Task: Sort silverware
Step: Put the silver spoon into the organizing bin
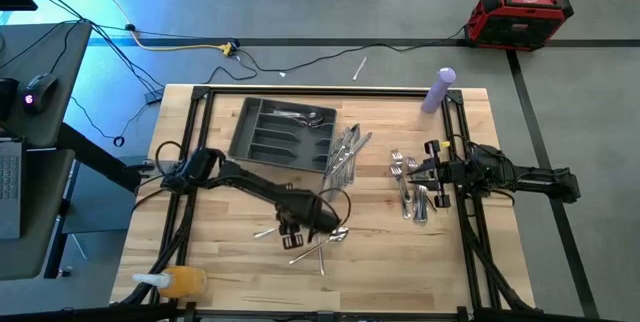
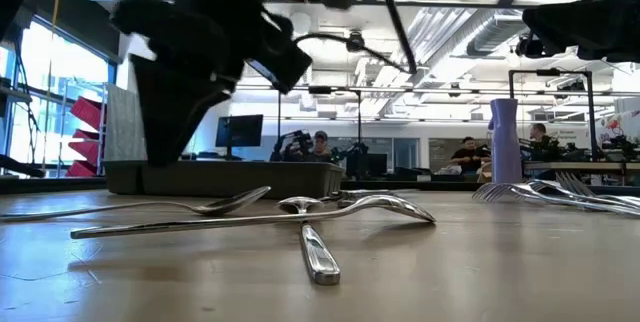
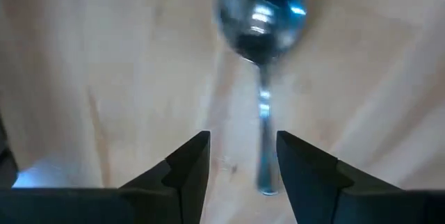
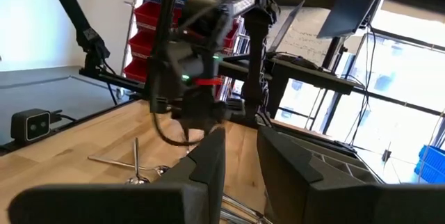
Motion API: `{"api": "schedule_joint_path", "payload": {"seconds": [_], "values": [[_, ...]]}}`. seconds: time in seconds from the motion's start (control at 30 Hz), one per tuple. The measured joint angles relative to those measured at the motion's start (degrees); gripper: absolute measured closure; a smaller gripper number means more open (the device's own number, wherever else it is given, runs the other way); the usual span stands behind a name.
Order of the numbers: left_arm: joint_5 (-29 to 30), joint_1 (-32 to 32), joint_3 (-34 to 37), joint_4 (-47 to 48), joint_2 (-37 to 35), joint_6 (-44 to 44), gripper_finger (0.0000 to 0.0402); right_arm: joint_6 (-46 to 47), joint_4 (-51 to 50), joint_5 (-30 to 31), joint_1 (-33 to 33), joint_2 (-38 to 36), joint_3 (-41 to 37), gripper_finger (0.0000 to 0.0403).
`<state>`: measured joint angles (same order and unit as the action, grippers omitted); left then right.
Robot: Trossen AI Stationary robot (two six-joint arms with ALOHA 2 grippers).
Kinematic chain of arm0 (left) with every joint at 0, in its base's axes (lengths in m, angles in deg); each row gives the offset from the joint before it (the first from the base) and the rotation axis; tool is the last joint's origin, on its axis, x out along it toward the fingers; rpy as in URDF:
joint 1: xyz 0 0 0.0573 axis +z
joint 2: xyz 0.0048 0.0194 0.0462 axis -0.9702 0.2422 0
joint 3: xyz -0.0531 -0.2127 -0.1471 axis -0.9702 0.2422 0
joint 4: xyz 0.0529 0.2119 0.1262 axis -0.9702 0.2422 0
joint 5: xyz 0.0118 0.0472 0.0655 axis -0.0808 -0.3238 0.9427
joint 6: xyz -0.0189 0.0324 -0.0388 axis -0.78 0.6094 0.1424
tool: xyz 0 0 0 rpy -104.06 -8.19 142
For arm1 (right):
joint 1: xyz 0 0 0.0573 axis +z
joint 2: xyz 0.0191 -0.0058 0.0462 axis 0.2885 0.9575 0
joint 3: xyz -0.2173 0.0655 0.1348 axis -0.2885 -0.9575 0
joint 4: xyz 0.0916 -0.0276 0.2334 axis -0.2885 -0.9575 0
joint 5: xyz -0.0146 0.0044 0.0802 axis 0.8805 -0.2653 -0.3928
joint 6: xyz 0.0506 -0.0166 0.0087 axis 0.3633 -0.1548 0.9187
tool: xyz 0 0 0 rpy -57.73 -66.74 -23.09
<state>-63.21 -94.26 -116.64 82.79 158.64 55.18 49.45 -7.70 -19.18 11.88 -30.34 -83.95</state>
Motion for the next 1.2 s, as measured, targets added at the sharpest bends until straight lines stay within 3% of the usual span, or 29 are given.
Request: {"api": "schedule_joint_path", "payload": {"seconds": [0.23, 0.43, 0.6, 0.7, 0.83, 0.9, 1.1, 1.2], "values": [[0.28, 0.65, 0.96, -4.40, -0.15, -4.20, 0.0255, 0.11, 0.10, 0.00, 0.01, 0.00, 0.00, 0.0329], [-7.27, 2.39, 8.51, -12.48, -0.26, -2.79, 0.0254, 0.13, 0.16, 0.00, 0.00, 0.00, 0.00, 0.0329], [-7.32, 2.56, 11.48, -15.22, -0.79, -1.72, 0.0257, 0.11, 0.18, 0.00, 0.02, 0.00, 0.00, 0.0329], [-6.91, 2.64, 11.74, -15.30, -0.76, -0.44, 0.0287, 0.11, 0.18, 0.00, 0.00, 0.00, 0.00, 0.0329], [-6.50, 3.40, 11.77, -14.37, -0.66, 2.98, 0.0378, 0.11, 0.18, 0.00, 0.02, 0.00, 0.00, 0.0329], [-6.22, 4.10, 11.04, -12.02, -0.61, 5.53, 0.0390, 0.11, 0.18, 0.00, 0.02, 0.00, 0.00, 0.0329], [3.15, 9.12, 5.40, 3.07, -2.73, 13.65, 0.0398, 0.11, 0.18, 0.01, 0.00, 0.00, 0.00, 0.0329], [10.60, 13.13, 2.50, 10.01, -4.30, 19.52, 0.0399, 0.11, 0.18, 0.00, 0.00, 0.00, 0.00, 0.0329]]}}
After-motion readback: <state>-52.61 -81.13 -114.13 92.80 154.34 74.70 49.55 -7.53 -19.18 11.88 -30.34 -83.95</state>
